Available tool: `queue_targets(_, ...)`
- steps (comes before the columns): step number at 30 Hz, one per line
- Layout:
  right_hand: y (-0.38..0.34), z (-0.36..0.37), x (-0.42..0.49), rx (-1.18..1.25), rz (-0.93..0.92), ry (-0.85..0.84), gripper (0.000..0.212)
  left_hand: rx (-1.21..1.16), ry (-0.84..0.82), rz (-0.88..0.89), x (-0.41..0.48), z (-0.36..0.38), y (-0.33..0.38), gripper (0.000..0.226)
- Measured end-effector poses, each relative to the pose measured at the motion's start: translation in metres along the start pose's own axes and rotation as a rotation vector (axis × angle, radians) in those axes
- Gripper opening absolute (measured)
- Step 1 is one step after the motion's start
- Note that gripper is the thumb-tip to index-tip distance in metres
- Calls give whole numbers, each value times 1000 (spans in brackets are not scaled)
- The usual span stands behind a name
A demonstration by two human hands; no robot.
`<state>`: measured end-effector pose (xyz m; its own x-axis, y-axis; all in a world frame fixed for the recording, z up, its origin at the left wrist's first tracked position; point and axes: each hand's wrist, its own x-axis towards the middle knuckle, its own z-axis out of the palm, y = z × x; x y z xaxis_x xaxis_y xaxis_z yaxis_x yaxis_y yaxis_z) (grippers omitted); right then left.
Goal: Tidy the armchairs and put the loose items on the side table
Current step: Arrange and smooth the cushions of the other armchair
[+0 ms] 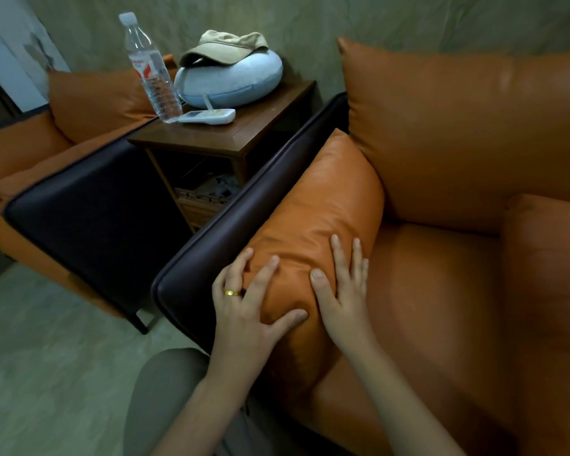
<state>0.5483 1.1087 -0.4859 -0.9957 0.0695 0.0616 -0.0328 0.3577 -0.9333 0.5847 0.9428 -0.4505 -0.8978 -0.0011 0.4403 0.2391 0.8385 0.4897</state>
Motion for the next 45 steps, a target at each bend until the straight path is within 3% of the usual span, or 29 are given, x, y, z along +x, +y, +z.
queue_targets(6, -6, -17, -3, -73, 17, -101, 67, 192, -166, -56, -1, -28, 13, 84)
queue_targets(10, -23, -36, 11, -250, -196, -23, 59, 548, -244, -99, 6, -62, 48, 73)
queue_targets(15, -58, -45, 80, -624, -431, -214, 49, 294, -301, -148, 54, -40, 70, 64)
queue_targets(19, -53, -46, 117, -760, -520, -297, 50, 346, -384, -121, 70, -12, 47, 69)
queue_targets(23, -44, -51, 168, -809, -451, -278, 54, 327, -355, -92, 60, -10, 34, 79)
queue_targets(29, -45, -58, 242, -887, -202, -299, 52, 312, -312, -88, 28, -19, 28, 79)
queue_targets(35, -53, -59, 246, -820, -13, -229, 60, 295, -323, -157, -24, -42, 8, 80)
queue_targets(38, -62, -57, 201, -841, 15, -239, 66, 194, -274, -207, -42, -59, -4, 82)
queue_targets(40, -62, -52, 150, -841, -17, -271, 69, 194, -131, -113, -46, -71, -1, 74)
queue_targets(43, -53, -31, 58, -690, -187, -274, 68, 105, 222, 126, -44, -67, 13, 40)
queue_targets(45, -46, -15, 18, -597, -359, -197, 65, 88, 271, 124, -31, -46, 20, 36)
